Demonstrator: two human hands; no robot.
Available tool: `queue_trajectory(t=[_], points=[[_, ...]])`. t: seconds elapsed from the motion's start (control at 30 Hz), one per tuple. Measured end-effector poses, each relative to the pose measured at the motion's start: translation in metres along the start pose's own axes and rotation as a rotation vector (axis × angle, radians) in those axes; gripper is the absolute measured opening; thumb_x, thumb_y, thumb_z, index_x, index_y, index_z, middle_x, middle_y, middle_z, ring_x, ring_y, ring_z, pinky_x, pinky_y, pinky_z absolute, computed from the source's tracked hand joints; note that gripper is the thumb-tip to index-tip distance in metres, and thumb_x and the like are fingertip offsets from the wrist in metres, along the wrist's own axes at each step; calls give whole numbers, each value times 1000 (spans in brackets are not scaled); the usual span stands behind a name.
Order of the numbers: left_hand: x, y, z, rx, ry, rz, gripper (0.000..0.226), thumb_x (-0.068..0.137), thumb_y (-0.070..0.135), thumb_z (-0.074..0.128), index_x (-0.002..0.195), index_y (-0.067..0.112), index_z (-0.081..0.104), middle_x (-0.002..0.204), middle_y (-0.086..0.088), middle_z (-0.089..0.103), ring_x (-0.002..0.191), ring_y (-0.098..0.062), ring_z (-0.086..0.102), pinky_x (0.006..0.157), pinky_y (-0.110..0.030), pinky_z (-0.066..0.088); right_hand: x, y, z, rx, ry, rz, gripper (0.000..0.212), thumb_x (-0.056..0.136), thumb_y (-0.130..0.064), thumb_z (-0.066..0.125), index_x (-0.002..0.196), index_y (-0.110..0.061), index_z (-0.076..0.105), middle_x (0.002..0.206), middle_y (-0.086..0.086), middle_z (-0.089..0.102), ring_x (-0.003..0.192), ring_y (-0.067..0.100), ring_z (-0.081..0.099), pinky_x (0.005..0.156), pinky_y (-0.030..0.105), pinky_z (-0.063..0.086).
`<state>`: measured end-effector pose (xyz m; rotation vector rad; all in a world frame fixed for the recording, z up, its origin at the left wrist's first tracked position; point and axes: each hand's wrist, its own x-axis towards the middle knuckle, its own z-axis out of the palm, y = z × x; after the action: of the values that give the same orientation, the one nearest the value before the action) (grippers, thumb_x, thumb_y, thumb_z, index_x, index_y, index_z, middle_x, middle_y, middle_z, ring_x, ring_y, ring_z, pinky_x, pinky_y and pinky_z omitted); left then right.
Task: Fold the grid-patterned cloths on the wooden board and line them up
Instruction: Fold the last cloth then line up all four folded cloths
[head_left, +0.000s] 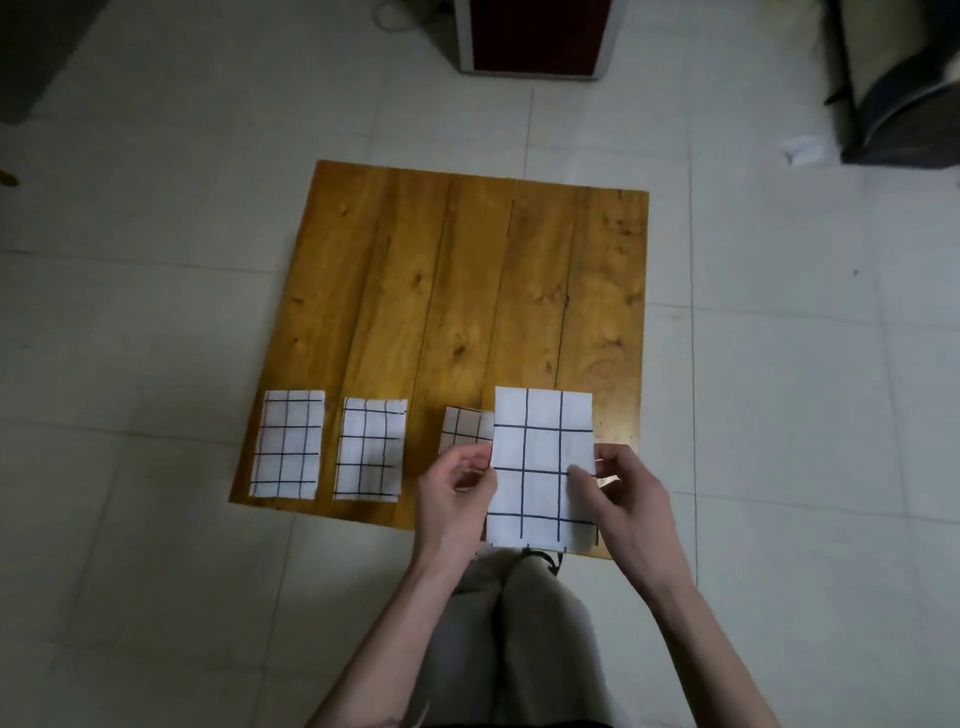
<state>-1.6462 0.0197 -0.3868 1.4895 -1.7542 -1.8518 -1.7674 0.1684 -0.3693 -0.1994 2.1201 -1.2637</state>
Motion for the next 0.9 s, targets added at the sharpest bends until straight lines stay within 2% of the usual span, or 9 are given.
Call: queue_trajectory(t=[0.07, 0.17, 0.27, 0.43, 0.63, 0.73, 0.9], points=[[8, -18, 13, -9, -6, -44, 30, 91, -3, 72, 108, 22, 74, 105, 7, 75, 96, 0, 68, 83, -13, 54, 6, 19, 4, -16, -3, 33, 8, 98, -26, 69, 103, -32, 68, 93, -13, 69, 72, 19, 65, 63, 32, 54], [23, -47, 32, -31, 20, -91, 30, 92, -4, 72, 107, 22, 74, 104, 6, 74, 95, -2, 68, 79, -10, 52, 21, 51, 11, -24, 32, 68, 5, 99, -24, 67, 98, -29, 67, 92, -14, 71, 72, 19, 64, 60, 27, 51], [40, -76, 49, -23, 40, -116, 29, 92, -2, 71, 109, 21, 73, 106, 8, 72, 97, -2, 66, 77, -6, 51, 38, 85, 19, -79, 72, 97, 6, 100, -27, 66, 95, -31, 65, 90, -19, 70, 73, 11, 64, 60, 24, 52], [62, -114, 83, 13, 32, -117, 27, 95, -2, 68, 109, 19, 73, 105, 10, 71, 94, 5, 65, 76, -3, 48, 65, 140, 24, -213, 185, 118, 9, 100, -36, 63, 95, -28, 64, 88, -13, 71, 76, 8, 66, 62, 31, 53], [79, -148, 121, 89, 25, -112, 26, 95, 2, 71, 107, 26, 71, 104, 14, 70, 98, 0, 65, 77, -5, 50, 86, 185, 19, -252, 222, 127, 10, 102, -38, 61, 101, -28, 64, 95, -15, 69, 86, 6, 66, 65, 27, 55], [86, -163, 133, 128, 51, -113, 29, 94, 3, 72, 102, 31, 69, 102, 15, 70, 97, -1, 66, 82, -14, 53, 98, 203, 17, -293, 218, 135, 6, 101, -32, 63, 100, -26, 65, 91, -14, 68, 85, 7, 66, 66, 24, 53], [94, -176, 145, 247, 42, -122, 25, 95, 7, 71, 108, 28, 70, 106, 14, 69, 101, -4, 65, 85, -17, 51, 113, 225, 17, -407, 224, 157, 13, 101, -32, 62, 102, -21, 70, 91, -7, 71, 81, 10, 67, 73, 33, 60]])
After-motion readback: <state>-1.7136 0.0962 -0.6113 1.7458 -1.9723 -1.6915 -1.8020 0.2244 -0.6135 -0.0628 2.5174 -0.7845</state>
